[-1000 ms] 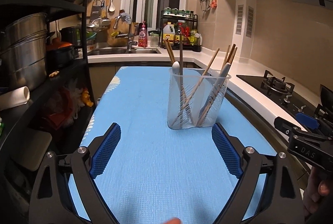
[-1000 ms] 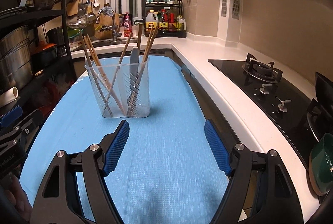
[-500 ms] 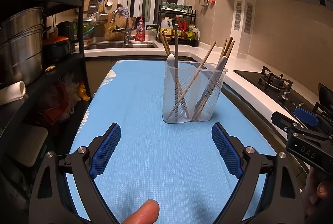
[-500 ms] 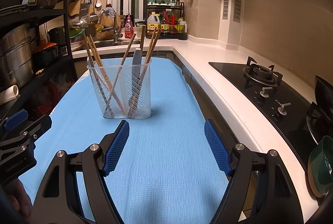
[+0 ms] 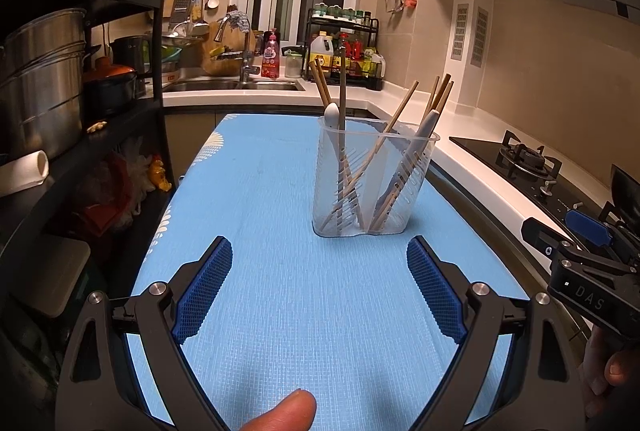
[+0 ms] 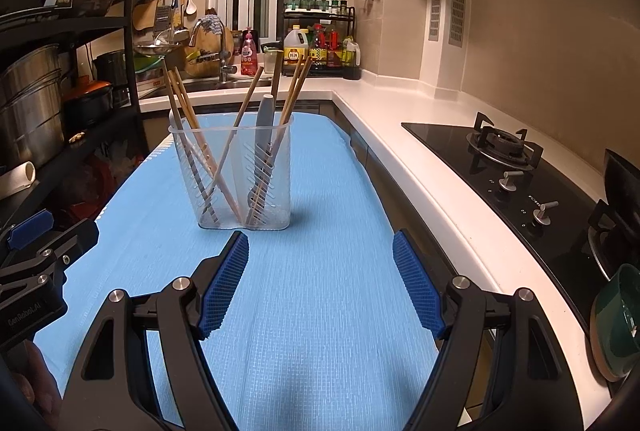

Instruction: Organize utensils

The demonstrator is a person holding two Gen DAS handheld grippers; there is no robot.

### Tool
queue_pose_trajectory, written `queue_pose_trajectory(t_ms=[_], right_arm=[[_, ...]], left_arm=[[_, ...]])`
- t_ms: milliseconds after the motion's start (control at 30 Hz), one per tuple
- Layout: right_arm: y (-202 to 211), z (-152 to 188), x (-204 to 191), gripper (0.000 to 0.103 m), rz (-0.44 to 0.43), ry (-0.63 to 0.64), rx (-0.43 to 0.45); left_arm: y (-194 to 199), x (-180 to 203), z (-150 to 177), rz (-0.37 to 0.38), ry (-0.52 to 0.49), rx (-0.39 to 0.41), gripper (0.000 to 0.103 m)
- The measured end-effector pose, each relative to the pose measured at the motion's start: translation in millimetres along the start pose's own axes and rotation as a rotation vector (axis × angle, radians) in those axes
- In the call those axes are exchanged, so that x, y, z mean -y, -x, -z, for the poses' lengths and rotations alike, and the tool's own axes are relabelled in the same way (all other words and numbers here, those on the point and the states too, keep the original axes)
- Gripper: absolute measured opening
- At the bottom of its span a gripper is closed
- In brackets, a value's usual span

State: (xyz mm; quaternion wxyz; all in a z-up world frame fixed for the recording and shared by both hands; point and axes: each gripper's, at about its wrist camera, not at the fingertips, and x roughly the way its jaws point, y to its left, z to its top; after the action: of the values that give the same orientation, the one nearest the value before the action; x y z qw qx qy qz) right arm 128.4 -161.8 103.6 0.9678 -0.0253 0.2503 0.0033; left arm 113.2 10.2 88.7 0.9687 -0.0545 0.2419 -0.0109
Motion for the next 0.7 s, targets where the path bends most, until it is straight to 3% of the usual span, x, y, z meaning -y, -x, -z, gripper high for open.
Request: queue_pose_trajectory(t_ms=[700], right_arm=[[-0.1, 0.1, -0.6, 0.074, 0.002, 0.005, -0.001]], left_arm=[[-1.3, -1.2, 1.4, 0.005, 0.009, -0.009, 0.086]])
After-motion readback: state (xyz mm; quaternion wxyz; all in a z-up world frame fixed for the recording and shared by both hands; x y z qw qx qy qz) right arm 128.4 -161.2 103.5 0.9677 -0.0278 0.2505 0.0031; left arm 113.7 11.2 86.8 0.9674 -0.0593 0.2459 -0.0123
